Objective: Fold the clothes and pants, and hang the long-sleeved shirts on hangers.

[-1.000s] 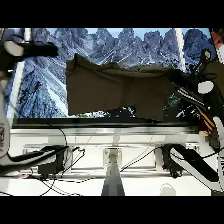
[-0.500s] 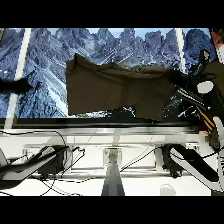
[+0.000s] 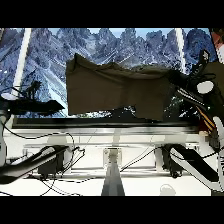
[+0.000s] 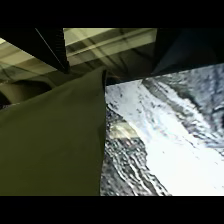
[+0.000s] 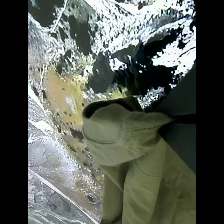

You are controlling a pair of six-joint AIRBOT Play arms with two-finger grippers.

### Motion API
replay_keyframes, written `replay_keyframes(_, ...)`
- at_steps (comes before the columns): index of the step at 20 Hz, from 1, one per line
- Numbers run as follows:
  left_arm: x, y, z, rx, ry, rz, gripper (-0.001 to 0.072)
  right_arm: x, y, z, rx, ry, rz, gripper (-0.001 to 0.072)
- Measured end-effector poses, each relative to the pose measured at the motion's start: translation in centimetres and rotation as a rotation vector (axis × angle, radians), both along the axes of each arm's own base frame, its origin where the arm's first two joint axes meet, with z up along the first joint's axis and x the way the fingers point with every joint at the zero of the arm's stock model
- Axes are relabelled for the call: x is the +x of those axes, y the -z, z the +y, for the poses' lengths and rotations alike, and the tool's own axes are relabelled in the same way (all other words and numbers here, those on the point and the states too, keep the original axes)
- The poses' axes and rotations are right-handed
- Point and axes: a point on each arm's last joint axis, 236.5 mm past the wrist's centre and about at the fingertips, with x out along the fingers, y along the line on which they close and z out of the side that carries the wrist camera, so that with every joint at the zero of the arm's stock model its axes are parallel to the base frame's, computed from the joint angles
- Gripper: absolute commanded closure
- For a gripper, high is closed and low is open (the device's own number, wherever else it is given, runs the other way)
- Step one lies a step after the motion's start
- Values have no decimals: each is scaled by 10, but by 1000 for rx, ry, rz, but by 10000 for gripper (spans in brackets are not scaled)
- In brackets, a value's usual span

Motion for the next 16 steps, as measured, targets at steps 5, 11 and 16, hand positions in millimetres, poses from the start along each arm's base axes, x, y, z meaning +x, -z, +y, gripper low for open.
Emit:
replay_keyframes(5,16,22,-25,-92,8,-2,318,-1,1,1,3,-4,6,699)
replay_keyframes(11,16,28,-35,-145,64,7,318,-3,2,2,6,-9,14,699)
replay_keyframes(16,2,29,-38,-157,131,37,509,-3,3,3,7,-11,17,699)
